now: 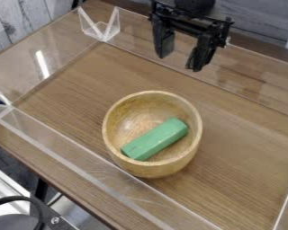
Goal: Remove the green block from inside the brown bowl and put it on the table
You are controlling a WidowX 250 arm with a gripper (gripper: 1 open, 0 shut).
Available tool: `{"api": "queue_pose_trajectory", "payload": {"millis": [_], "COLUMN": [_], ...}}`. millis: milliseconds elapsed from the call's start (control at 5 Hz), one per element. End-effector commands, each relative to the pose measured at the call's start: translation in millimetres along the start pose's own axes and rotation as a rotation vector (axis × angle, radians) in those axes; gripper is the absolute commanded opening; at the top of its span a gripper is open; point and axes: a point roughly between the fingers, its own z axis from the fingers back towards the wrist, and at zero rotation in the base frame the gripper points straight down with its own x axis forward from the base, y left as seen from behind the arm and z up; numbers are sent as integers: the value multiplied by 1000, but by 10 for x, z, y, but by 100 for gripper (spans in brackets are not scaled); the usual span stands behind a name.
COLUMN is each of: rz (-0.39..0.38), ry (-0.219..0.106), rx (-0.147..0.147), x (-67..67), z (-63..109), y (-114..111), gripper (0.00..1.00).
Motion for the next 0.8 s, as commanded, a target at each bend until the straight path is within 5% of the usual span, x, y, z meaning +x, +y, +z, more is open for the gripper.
{"api": "queue_pose_trajectory", "payload": {"millis": [0, 600], "rz": [-17, -98], "ry": [20, 43], "rx": [3, 8], "x": [-100, -507], "z": [-85, -551], "y": [9, 124], "gripper": [100, 100]}}
